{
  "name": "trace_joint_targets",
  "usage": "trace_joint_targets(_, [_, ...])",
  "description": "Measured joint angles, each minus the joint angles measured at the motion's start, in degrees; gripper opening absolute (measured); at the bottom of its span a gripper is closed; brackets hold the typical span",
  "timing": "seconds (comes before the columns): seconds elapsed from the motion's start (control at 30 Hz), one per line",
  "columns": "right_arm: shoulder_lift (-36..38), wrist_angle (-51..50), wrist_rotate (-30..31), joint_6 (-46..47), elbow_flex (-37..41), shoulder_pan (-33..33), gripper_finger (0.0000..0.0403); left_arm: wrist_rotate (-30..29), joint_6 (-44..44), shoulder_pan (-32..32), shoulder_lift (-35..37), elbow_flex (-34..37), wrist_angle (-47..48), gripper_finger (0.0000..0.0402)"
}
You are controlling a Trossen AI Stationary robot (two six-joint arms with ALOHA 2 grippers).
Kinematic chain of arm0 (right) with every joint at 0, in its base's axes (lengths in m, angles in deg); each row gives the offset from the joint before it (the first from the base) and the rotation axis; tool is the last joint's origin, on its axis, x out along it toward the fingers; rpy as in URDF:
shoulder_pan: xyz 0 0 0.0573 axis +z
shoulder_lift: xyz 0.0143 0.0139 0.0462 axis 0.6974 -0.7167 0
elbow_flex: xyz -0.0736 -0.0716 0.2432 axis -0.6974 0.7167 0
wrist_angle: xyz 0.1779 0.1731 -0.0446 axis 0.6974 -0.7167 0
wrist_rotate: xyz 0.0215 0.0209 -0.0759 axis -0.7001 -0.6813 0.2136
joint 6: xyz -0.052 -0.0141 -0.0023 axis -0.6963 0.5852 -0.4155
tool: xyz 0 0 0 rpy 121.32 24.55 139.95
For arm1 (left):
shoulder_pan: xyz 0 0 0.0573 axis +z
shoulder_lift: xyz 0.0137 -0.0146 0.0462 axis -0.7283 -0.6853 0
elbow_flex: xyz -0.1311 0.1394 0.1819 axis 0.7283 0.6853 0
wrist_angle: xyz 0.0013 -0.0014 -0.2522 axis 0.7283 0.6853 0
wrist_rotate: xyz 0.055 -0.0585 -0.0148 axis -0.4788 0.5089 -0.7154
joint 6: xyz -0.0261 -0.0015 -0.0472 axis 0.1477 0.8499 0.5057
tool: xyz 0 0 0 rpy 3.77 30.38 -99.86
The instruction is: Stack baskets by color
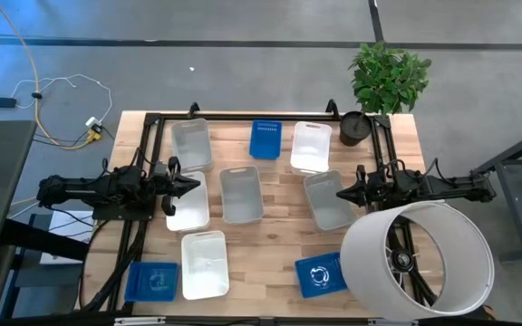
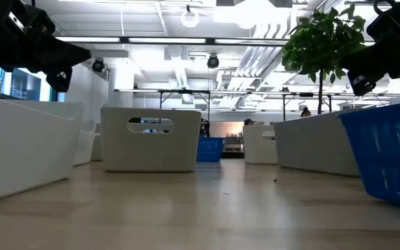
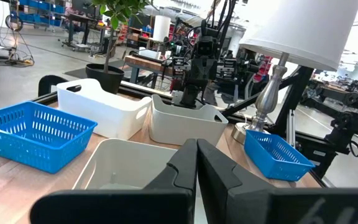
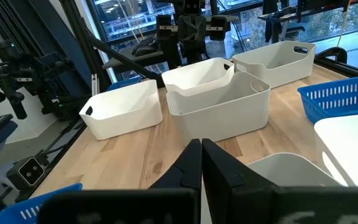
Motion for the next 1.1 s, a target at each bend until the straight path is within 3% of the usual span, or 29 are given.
trace_joint_targets(0.9, [0.0, 0.1, 0.1, -0.9, 0.0, 0.0, 0.0, 0.0, 0.0, 0.0, 0.0, 0.0, 0.0, 0.0])
trace_joint_targets(1.0, [-0.1, 5.4, 2.8, 1.1, 0.2, 0.0, 0.0, 0.0, 0.0, 0.0, 0.0, 0.0, 0.0, 0.0])
trace_joint_targets(1.1, [0.0, 17.2, 8.2, 6.6, 0.2, 0.0, 0.0, 0.0, 0.0, 0.0, 0.0, 0.0, 0.0, 0.0])
